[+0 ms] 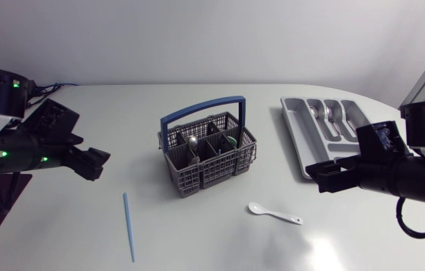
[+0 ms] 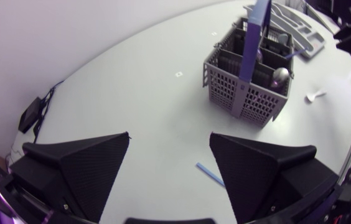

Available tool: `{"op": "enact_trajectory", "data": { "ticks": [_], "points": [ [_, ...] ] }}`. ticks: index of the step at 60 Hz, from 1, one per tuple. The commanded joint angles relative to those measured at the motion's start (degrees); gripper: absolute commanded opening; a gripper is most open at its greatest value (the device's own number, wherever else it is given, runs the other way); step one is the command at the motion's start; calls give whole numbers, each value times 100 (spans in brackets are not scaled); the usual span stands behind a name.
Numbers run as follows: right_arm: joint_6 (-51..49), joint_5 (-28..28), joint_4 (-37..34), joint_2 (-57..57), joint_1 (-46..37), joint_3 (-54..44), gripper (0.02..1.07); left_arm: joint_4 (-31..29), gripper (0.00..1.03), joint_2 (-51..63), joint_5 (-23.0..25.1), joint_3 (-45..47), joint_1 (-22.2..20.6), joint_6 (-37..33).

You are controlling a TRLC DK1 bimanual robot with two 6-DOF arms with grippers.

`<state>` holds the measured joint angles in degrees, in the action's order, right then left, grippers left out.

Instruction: Unload the cutlery basket into the drawer organizer.

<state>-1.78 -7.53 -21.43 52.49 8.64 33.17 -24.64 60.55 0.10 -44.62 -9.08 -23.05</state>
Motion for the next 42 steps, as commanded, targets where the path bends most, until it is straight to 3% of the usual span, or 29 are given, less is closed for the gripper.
{"op": "enact_trajectory", "data": {
  "ticks": [1,11,14,17,21,28,34,42],
  "points": [
    [-217,-126,-160,420,32,278,102,-260,91,369,17,-407,-147,-842],
    [-1316,-284,-1100,1422,146,920,102,-462,92,888,52,-302,-384,-2503],
    [-1606,-196,-1909,2072,348,1429,102,-322,92,985,52,-179,-454,-2960],
    [-1703,-416,-2146,2389,340,1561,102,-313,92,976,52,-55,-551,-3540],
    [-2142,-768,-1979,2362,348,1324,102,-287,92,932,175,59,-656,-4050],
    [-2784,-785,-1241,2310,533,823,102,-269,88,949,333,331,-867,-5131],
    [-3381,-100,-916,2283,867,629,102,-269,87,967,324,498,-981,-5764],
    [-3970,-29,-1170,2512,1166,691,102,-410,86,1143,307,533,-990,-6590]
  ]
}}
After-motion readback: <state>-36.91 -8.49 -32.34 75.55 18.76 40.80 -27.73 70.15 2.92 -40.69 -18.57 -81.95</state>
